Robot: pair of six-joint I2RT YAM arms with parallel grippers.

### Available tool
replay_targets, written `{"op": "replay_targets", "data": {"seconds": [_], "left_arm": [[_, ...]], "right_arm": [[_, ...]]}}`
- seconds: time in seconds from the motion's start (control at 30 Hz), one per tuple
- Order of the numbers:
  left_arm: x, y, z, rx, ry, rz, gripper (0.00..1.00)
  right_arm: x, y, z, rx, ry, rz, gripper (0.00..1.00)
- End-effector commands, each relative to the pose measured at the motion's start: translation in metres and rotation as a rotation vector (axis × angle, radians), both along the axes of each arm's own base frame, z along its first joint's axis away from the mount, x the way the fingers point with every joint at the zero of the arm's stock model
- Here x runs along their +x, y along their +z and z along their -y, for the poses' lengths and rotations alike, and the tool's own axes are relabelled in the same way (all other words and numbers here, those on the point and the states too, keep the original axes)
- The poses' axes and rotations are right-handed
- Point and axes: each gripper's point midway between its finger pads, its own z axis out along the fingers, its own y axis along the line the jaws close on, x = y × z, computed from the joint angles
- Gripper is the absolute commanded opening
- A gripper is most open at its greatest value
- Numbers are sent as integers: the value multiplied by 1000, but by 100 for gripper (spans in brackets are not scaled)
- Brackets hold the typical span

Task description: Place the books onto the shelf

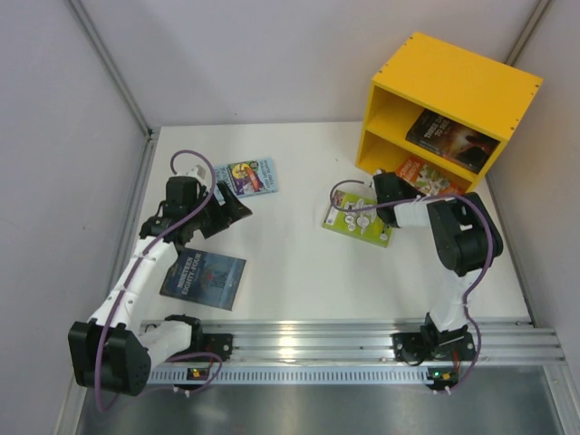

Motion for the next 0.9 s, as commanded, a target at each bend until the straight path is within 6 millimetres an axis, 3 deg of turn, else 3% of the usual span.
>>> {"op": "replay_targets", "data": {"seconds": [0.0, 0.23, 0.43, 0.53, 0.87], "left_arm": [[7, 13, 2, -10, -17, 75, 88], [8, 14, 2, -10, -18, 81, 88], [8, 15, 2, -10, -18, 81, 88], [9, 15, 2, -5, -17, 79, 88], [11, 16, 3, -13, -20, 78, 87]], "right_arm": [[6, 16, -13, 55, 15, 71, 44], [8, 14, -17, 63, 25, 68, 44], [8, 15, -15, 40, 27, 68, 20], [9, 19, -9, 18, 22, 75, 13], [15, 26, 26, -5, -29, 93, 15]]}}
